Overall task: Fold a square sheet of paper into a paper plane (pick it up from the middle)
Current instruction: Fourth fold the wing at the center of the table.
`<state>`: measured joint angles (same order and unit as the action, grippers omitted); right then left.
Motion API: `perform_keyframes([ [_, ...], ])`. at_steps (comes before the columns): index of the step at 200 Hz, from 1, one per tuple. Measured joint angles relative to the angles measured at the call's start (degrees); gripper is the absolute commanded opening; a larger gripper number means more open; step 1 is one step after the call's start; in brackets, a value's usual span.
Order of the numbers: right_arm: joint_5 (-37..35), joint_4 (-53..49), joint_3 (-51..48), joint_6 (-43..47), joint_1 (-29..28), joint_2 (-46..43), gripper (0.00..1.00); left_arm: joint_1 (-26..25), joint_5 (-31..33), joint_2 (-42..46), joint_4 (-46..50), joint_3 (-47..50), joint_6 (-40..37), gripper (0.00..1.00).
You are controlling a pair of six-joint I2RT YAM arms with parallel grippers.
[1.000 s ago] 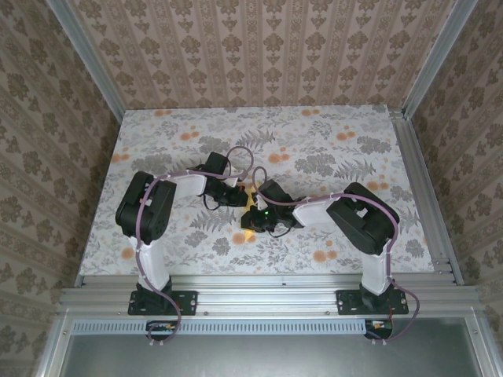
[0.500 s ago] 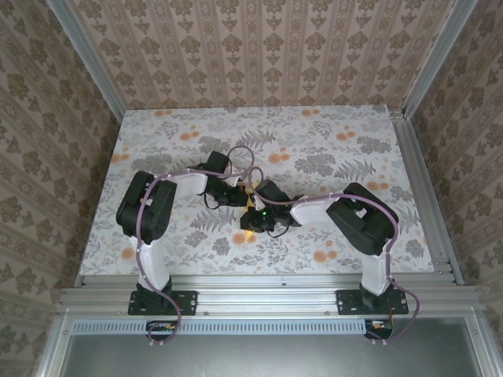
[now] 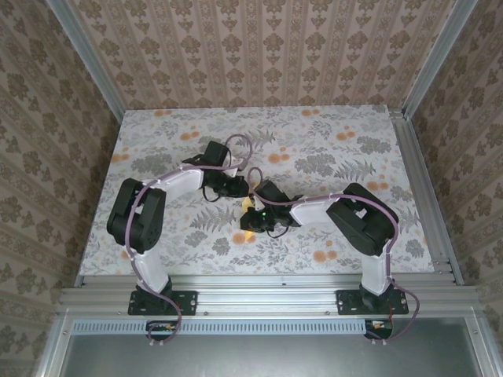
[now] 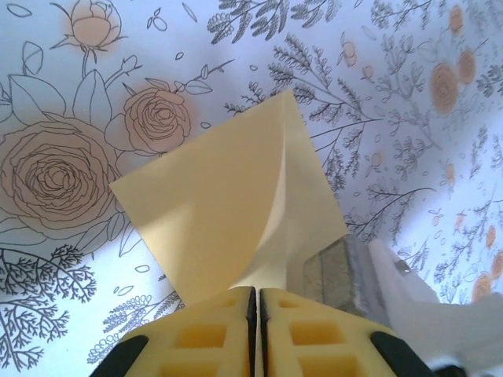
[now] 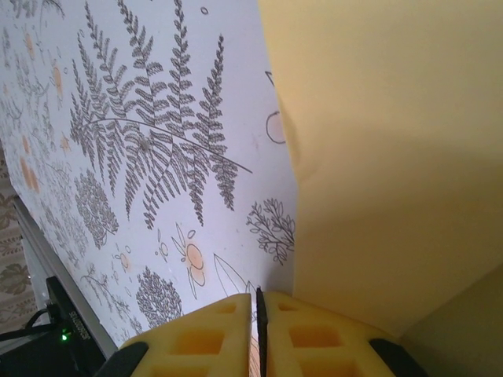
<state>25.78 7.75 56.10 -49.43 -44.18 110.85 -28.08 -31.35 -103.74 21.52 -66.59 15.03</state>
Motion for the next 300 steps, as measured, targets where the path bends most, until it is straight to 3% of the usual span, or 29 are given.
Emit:
perform_keyframes([
  [140,-0.2,0.4,-1.1,-2.2,-0.1,-0.7,0.14,-0.3,-5.0,-2.4,-5.0,5.5,4.9,0.09],
  [300,-3.5,-0.1,-3.1,0.0,-1.1,-3.1,0.14,-1.9,-1.4,-6.2,-2.3,3.7,1.3,0.05],
])
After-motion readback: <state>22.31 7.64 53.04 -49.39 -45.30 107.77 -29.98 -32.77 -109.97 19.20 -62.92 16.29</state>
